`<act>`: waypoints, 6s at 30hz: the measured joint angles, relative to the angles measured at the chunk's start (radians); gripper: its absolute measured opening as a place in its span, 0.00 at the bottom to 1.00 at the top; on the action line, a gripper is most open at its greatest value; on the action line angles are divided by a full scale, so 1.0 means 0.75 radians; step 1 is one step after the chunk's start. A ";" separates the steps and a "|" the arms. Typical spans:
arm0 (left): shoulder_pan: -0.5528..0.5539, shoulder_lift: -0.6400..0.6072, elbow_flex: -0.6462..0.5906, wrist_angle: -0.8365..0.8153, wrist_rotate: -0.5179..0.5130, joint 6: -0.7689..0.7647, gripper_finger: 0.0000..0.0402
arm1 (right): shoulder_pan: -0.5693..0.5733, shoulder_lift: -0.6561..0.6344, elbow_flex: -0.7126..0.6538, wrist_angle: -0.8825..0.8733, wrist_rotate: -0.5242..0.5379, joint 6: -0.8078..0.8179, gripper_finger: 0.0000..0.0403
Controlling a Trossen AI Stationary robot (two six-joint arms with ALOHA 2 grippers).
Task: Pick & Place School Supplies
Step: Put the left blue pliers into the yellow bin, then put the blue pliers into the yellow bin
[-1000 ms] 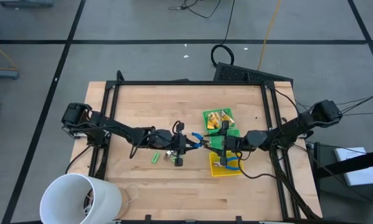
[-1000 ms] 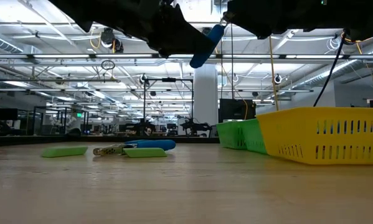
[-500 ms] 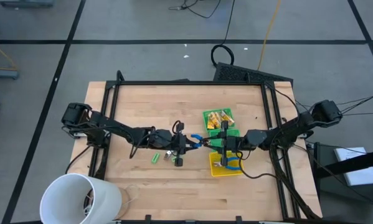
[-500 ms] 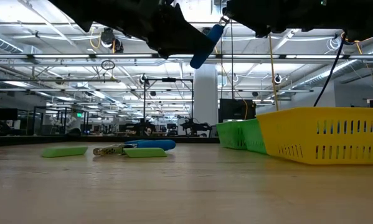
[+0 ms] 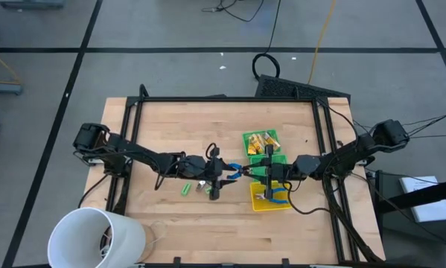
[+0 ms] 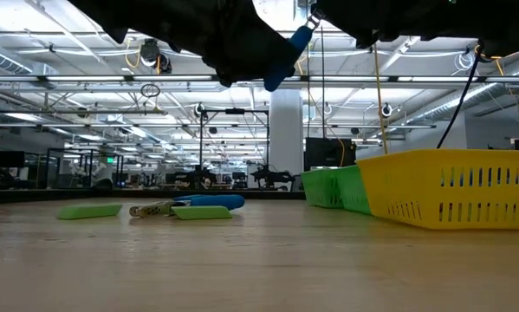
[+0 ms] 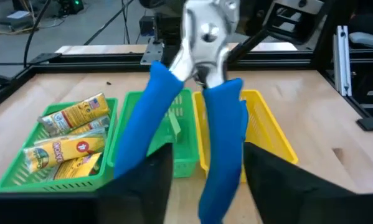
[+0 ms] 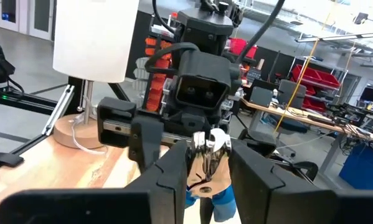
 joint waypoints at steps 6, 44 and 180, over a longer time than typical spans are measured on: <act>-0.005 0.000 -0.001 0.001 0.001 0.005 0.64 | 0.010 -0.002 0.000 -0.007 0.012 -0.007 0.20; -0.005 -0.251 -0.044 -0.369 -0.096 -0.132 0.72 | 0.606 -0.509 -0.487 -0.176 0.400 0.332 0.17; -0.174 0.098 -0.043 -1.061 -0.207 -1.027 0.72 | 0.541 -0.304 -0.546 0.240 0.260 0.372 0.42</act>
